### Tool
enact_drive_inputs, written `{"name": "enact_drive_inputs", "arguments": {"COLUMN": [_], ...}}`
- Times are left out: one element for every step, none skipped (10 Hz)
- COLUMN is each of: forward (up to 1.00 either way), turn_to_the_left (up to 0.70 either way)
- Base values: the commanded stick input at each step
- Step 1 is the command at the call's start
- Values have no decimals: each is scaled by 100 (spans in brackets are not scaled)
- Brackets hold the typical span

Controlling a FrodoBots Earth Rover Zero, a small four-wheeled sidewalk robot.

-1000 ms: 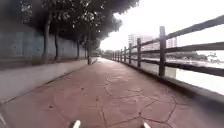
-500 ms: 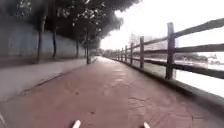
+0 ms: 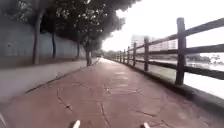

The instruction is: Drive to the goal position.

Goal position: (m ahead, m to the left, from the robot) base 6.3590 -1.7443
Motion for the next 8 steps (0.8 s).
{"name": "enact_drive_inputs", "arguments": {"forward": [70, 70, 70, 70, 70, 70, 70, 70], "turn_to_the_left": [26, 0, 0, 0, 0, 0, 0, 0]}}
